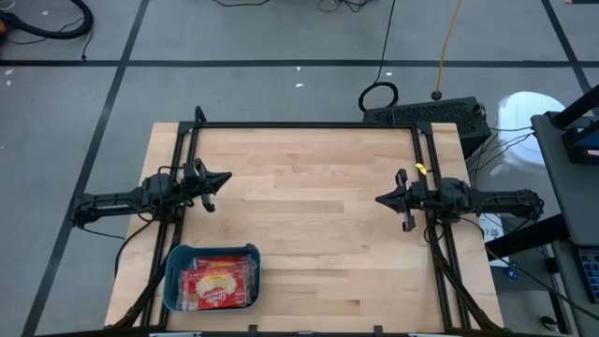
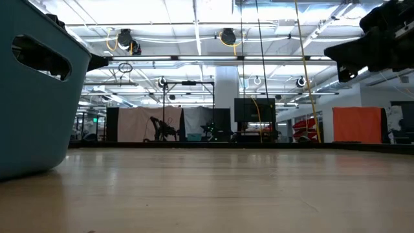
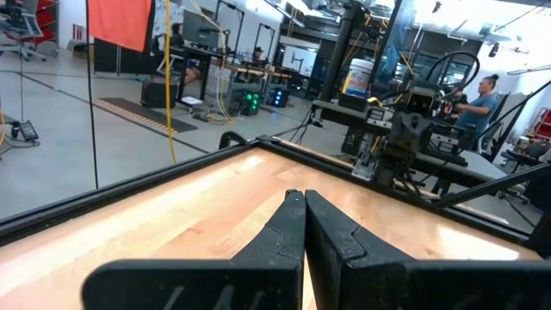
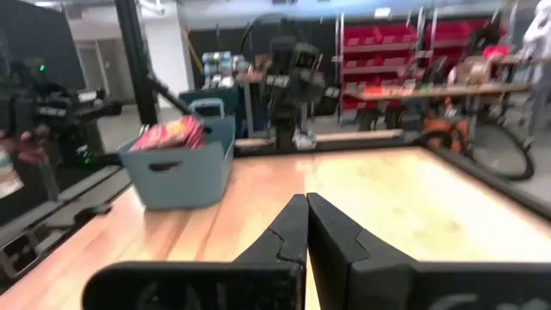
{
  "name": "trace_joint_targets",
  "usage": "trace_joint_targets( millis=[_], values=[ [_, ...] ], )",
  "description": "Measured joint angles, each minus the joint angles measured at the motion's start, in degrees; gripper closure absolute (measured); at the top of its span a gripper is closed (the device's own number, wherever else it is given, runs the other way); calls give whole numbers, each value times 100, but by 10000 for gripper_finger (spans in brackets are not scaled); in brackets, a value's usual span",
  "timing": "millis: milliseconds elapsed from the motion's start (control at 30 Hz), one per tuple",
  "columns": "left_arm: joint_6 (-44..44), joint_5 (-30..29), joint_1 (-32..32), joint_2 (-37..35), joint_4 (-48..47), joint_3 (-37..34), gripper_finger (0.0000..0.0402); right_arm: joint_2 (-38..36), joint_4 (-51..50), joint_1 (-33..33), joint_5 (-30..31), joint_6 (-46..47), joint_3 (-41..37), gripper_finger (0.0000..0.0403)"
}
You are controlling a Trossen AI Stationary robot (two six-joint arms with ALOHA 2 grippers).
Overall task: Sort popcorn bags into baskets
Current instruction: Return to Home Position
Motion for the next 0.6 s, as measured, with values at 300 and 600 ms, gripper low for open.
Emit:
trace_joint_targets(
  millis=[300,600],
  values=[
    [-3,0,0,0,-15,0,398,24,-180,338,129,69,0,403],
    [81,412,0,0,-59,0,398,166,-163,321,157,-223,2,403]
  ],
)
